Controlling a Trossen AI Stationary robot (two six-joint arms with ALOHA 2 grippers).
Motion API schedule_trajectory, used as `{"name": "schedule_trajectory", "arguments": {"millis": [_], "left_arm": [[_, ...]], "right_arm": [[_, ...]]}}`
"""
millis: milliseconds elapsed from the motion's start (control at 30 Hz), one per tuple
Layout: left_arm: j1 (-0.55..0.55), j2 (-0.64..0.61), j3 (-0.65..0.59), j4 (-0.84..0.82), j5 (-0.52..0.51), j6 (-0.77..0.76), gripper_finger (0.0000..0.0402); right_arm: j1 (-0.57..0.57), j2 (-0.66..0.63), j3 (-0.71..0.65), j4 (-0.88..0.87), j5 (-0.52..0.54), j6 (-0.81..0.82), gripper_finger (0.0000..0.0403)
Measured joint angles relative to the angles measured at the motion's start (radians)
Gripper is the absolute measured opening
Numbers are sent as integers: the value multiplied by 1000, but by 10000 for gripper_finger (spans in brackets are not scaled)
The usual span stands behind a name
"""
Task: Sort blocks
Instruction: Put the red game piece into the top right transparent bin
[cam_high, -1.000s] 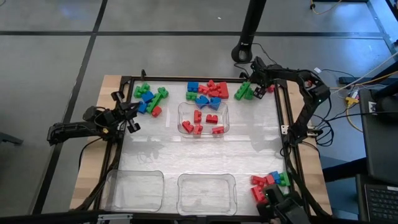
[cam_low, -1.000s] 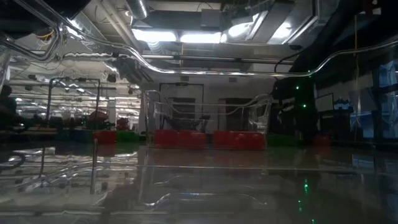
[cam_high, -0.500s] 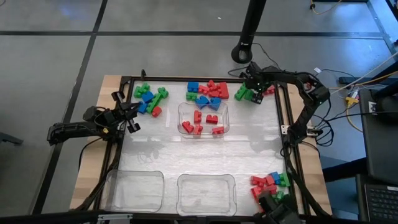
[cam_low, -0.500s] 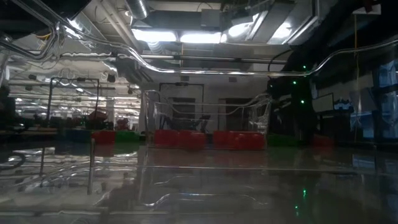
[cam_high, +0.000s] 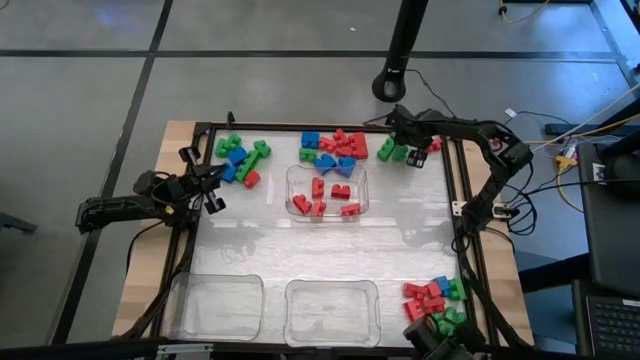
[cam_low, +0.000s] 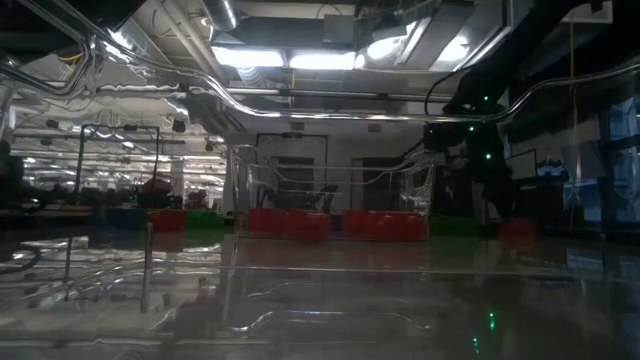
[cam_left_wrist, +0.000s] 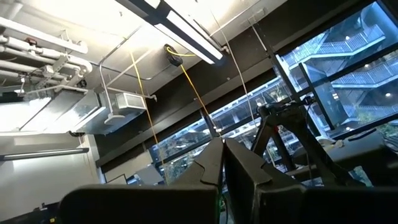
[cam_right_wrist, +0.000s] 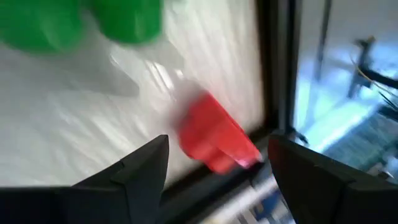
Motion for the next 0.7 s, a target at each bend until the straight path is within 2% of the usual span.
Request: {"name": "schedule_trajectory", "arguments": {"millis": [133,400,700], "left_arm": [[0,0,0,0,0,10,6],[0,0,0,1,0,10,6],[0,0,0,1,0,9,6]], "right_arm": [[-41,12,0,-32,7,-20,274],[-65,21,0,35,-11,-122,250],[-65,111,0,27,-44,-237,238]]}}
